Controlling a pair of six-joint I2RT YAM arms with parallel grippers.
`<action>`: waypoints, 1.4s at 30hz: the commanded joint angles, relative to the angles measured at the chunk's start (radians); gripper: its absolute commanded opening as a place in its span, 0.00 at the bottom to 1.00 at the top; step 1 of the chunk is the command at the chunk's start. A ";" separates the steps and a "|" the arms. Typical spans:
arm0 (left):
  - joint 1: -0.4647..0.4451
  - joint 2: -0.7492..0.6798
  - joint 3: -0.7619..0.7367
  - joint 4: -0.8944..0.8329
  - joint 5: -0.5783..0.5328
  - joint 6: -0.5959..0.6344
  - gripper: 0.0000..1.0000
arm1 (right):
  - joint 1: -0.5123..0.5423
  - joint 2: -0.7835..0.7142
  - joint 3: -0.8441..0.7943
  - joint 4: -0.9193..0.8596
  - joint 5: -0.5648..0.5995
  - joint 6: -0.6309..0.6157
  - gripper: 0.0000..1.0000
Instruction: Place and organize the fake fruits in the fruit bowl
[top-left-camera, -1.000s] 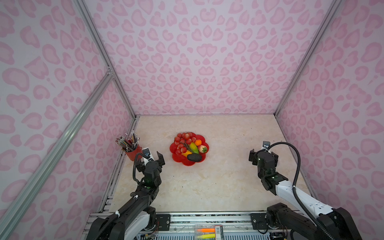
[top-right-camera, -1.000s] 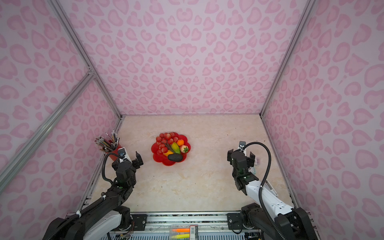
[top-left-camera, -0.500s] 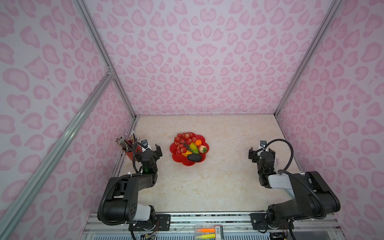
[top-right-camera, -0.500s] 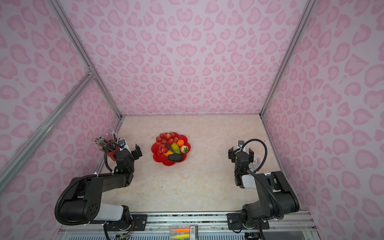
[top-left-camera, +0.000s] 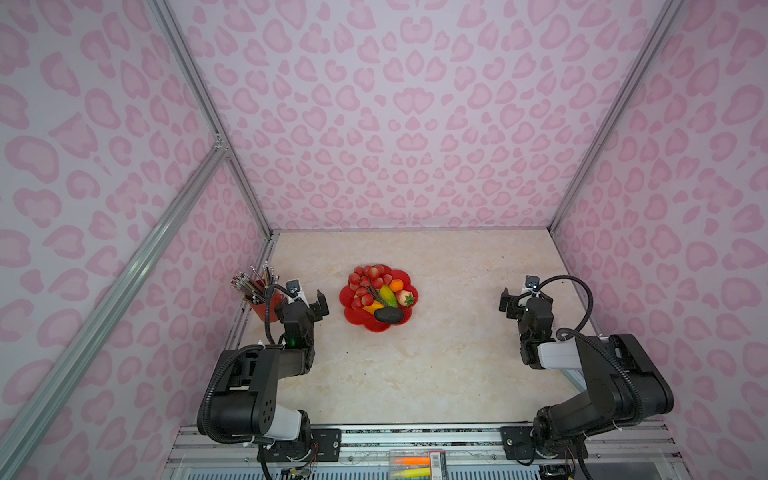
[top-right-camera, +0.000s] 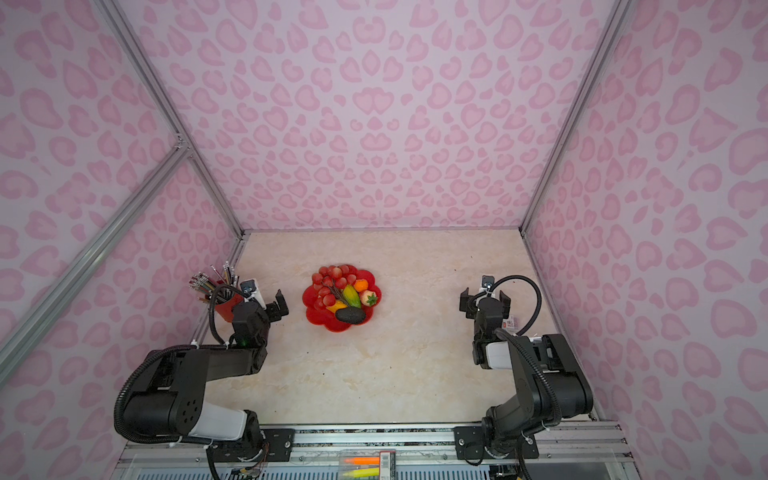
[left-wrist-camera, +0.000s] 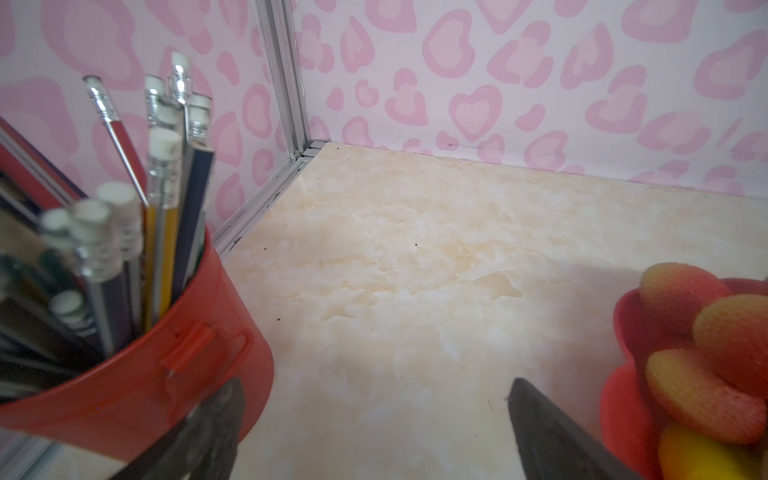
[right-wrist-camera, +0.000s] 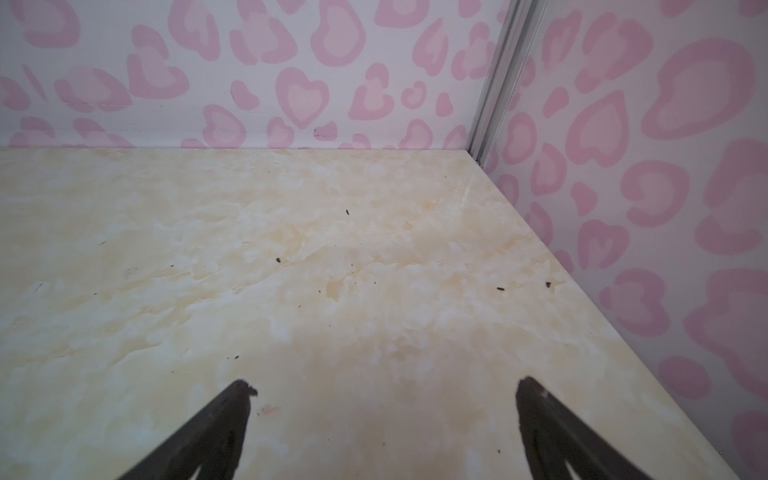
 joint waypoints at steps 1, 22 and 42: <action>0.001 0.005 0.001 0.045 0.010 0.004 0.99 | 0.001 0.002 0.007 -0.014 0.003 0.013 0.99; 0.003 0.002 0.000 0.047 0.014 0.003 0.97 | -0.013 -0.005 -0.022 0.033 0.056 0.059 1.00; 0.003 0.003 -0.002 0.049 0.014 0.003 0.97 | -0.017 0.001 0.006 -0.017 -0.007 0.033 1.00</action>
